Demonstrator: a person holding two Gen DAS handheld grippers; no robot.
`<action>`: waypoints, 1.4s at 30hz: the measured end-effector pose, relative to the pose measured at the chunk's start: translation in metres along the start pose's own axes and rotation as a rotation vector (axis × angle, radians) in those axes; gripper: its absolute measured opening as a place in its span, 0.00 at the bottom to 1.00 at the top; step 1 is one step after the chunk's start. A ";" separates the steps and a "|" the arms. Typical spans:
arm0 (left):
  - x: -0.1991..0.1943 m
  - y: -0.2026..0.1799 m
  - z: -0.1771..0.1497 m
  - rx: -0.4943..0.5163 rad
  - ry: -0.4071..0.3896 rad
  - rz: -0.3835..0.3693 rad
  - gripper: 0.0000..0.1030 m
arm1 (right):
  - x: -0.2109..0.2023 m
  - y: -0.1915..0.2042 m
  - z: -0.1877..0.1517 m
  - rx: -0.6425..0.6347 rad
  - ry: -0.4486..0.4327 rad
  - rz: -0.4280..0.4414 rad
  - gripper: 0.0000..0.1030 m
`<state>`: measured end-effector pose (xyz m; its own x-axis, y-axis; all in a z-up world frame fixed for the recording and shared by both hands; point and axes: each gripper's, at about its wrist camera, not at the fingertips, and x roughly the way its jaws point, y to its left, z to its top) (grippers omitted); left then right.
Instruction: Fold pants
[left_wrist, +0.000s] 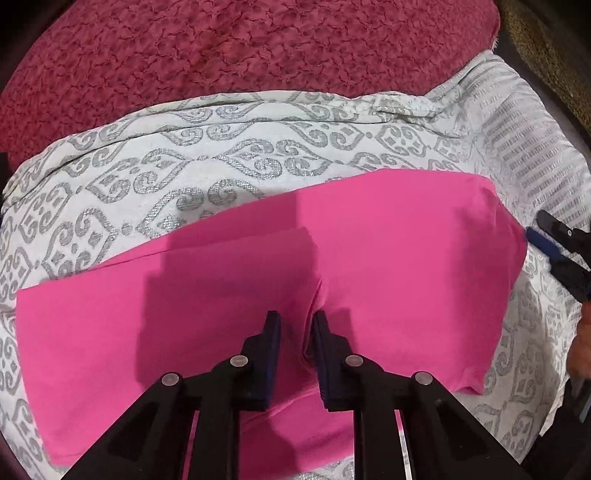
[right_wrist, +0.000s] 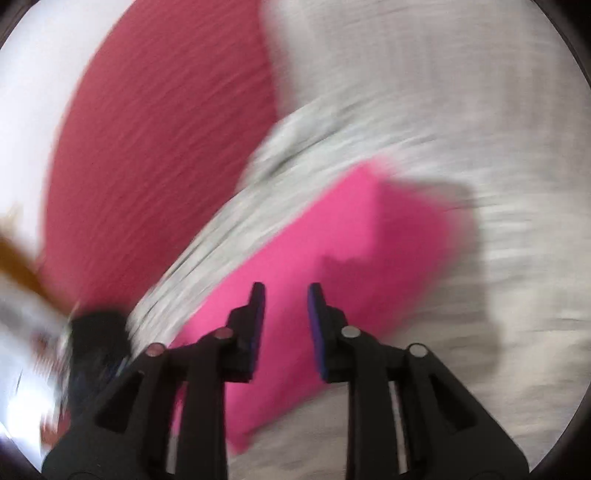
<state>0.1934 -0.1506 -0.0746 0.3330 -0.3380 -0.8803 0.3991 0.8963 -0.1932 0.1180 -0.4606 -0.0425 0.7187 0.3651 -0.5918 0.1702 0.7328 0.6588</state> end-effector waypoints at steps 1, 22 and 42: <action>-0.001 -0.002 -0.001 -0.002 0.001 -0.003 0.19 | 0.017 0.013 -0.004 -0.028 0.070 0.054 0.37; -0.002 -0.014 -0.010 0.120 -0.006 -0.007 0.10 | 0.223 0.120 -0.035 -0.070 0.529 0.086 0.05; -0.040 -0.012 -0.016 0.117 -0.095 -0.077 0.49 | 0.084 0.030 0.000 -0.097 0.222 -0.179 0.26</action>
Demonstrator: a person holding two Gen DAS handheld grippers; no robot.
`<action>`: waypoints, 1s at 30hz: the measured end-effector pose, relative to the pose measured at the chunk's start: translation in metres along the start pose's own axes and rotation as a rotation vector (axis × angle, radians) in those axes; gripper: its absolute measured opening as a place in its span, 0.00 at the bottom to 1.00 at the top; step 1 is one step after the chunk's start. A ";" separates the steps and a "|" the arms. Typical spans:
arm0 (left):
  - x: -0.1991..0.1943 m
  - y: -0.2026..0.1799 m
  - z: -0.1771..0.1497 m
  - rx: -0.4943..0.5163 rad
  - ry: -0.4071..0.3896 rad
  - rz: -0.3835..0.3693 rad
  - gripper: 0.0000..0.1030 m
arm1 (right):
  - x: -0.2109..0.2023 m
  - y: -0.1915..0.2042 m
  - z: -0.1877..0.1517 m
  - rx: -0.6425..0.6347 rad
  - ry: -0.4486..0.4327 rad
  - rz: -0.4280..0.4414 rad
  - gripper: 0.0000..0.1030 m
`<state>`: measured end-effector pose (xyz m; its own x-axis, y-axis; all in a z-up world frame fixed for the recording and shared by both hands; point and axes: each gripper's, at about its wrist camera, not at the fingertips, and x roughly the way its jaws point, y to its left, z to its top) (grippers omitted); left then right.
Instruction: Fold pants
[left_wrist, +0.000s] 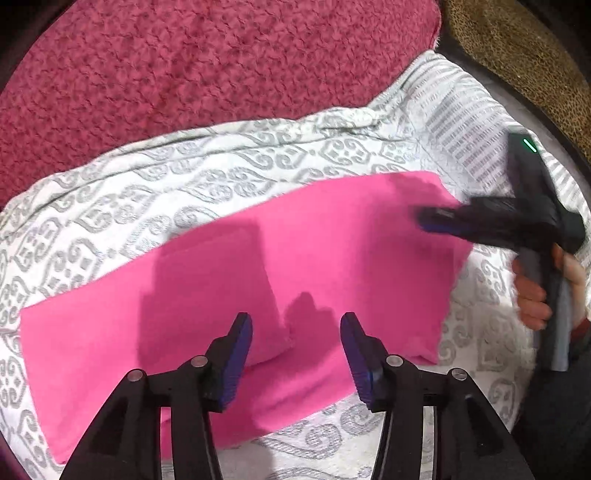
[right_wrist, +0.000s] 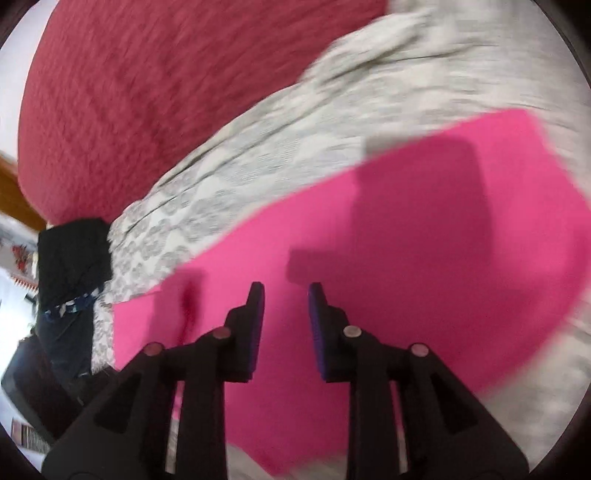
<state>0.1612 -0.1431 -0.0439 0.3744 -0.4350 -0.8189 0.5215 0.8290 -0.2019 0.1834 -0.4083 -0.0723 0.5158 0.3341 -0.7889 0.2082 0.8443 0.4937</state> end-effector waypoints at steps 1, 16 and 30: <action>0.001 0.005 0.001 -0.013 0.001 0.022 0.49 | -0.017 -0.018 -0.005 0.027 -0.022 -0.020 0.27; 0.018 -0.010 0.011 -0.099 0.005 0.080 0.56 | -0.081 -0.164 -0.043 0.495 -0.233 0.118 0.55; 0.060 -0.070 0.009 0.056 0.113 -0.002 0.59 | -0.057 -0.137 -0.012 0.345 -0.269 -0.014 0.10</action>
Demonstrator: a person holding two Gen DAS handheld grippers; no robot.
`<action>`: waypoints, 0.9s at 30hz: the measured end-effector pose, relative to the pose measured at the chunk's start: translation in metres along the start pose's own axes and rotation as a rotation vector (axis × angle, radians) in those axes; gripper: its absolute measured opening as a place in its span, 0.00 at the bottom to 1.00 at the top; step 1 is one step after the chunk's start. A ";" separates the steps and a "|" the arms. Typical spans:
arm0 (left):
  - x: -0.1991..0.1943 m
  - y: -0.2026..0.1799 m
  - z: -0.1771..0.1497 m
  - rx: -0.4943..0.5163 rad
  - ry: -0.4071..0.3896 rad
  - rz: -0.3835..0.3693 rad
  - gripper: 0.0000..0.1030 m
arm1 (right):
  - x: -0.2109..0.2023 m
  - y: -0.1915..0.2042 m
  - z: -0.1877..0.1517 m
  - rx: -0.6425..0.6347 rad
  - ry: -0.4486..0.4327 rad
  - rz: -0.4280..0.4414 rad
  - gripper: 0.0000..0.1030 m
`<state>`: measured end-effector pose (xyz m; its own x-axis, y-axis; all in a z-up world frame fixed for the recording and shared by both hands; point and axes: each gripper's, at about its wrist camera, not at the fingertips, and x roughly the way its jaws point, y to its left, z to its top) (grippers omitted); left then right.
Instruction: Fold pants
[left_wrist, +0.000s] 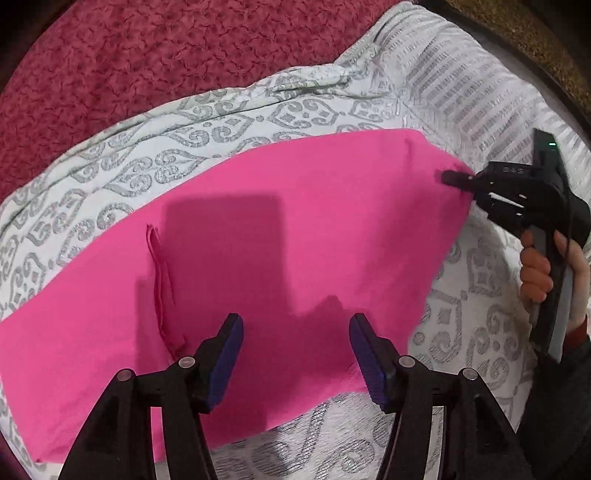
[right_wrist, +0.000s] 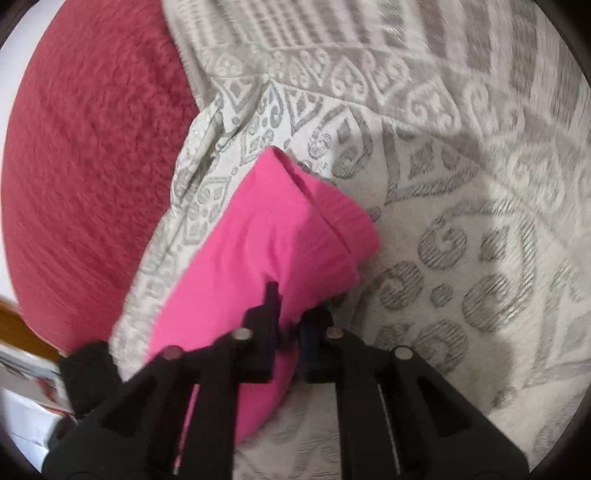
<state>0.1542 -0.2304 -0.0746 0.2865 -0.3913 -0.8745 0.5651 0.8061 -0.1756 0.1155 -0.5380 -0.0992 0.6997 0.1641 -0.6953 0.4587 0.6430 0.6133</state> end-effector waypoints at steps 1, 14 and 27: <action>-0.002 0.003 0.000 -0.018 -0.007 -0.017 0.59 | -0.006 0.007 -0.002 -0.039 -0.025 -0.004 0.10; -0.061 0.095 -0.009 -0.303 -0.129 -0.057 0.67 | -0.007 0.184 -0.178 -1.087 -0.037 -0.024 0.10; -0.046 0.082 -0.009 -0.269 -0.077 -0.127 0.68 | -0.004 0.158 -0.191 -0.963 0.054 0.010 0.41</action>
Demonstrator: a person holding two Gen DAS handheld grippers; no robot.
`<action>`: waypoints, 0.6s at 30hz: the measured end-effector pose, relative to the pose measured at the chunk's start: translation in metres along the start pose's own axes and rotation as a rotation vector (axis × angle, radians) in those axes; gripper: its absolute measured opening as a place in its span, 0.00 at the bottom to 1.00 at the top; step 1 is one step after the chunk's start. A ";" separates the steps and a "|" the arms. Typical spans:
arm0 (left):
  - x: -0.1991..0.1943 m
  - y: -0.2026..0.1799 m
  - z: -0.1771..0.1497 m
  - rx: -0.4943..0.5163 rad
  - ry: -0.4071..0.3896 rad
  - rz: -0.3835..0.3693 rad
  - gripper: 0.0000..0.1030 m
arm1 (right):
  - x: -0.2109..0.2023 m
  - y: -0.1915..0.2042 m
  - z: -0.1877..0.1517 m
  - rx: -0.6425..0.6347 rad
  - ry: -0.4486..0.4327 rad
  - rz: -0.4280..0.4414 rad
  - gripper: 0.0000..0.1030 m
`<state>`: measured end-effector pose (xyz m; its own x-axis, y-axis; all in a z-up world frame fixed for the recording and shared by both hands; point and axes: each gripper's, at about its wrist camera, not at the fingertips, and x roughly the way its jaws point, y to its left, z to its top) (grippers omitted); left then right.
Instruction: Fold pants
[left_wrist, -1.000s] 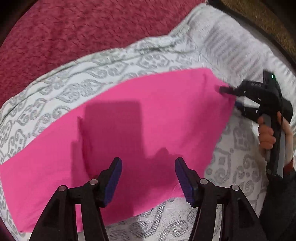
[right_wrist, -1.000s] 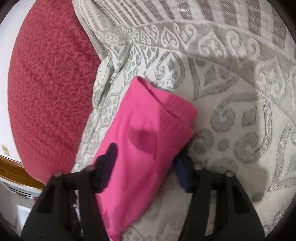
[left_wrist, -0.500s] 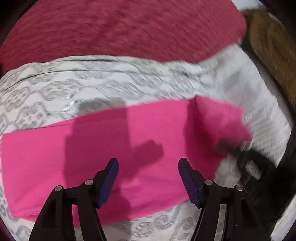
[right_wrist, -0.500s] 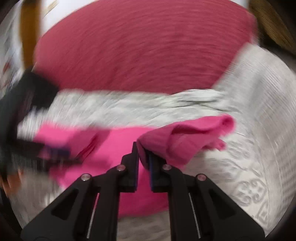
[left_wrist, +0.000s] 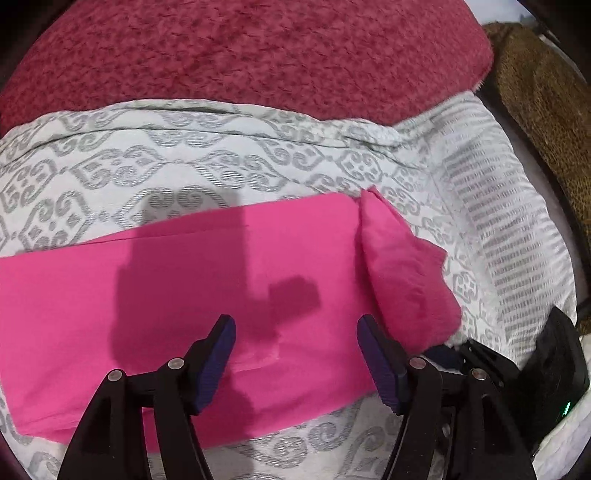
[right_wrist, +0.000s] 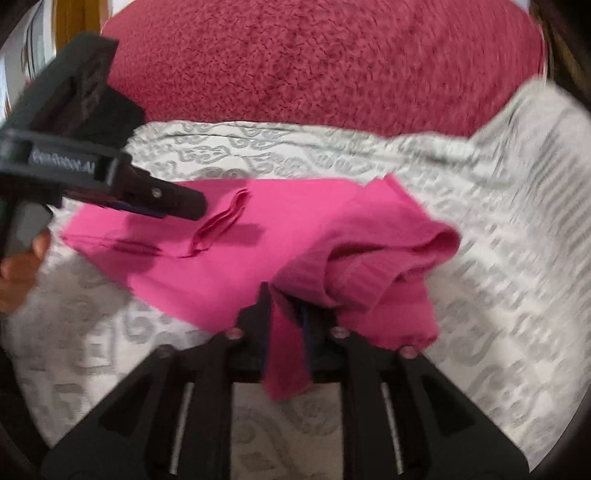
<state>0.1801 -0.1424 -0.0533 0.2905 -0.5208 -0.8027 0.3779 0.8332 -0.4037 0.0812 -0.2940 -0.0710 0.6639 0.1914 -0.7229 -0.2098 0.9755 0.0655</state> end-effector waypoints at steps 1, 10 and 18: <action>0.000 -0.004 -0.001 0.014 0.002 0.006 0.68 | 0.000 -0.011 0.000 0.060 0.011 0.068 0.49; 0.011 -0.033 0.004 0.093 0.026 0.002 0.68 | -0.040 -0.128 -0.024 0.642 -0.122 0.458 0.63; 0.052 -0.116 0.013 0.313 0.077 0.063 0.69 | -0.023 -0.183 -0.038 0.940 -0.129 0.470 0.63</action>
<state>0.1625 -0.2680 -0.0424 0.2592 -0.4447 -0.8573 0.6169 0.7592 -0.2073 0.0765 -0.4812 -0.0926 0.7427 0.5280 -0.4117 0.1377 0.4813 0.8657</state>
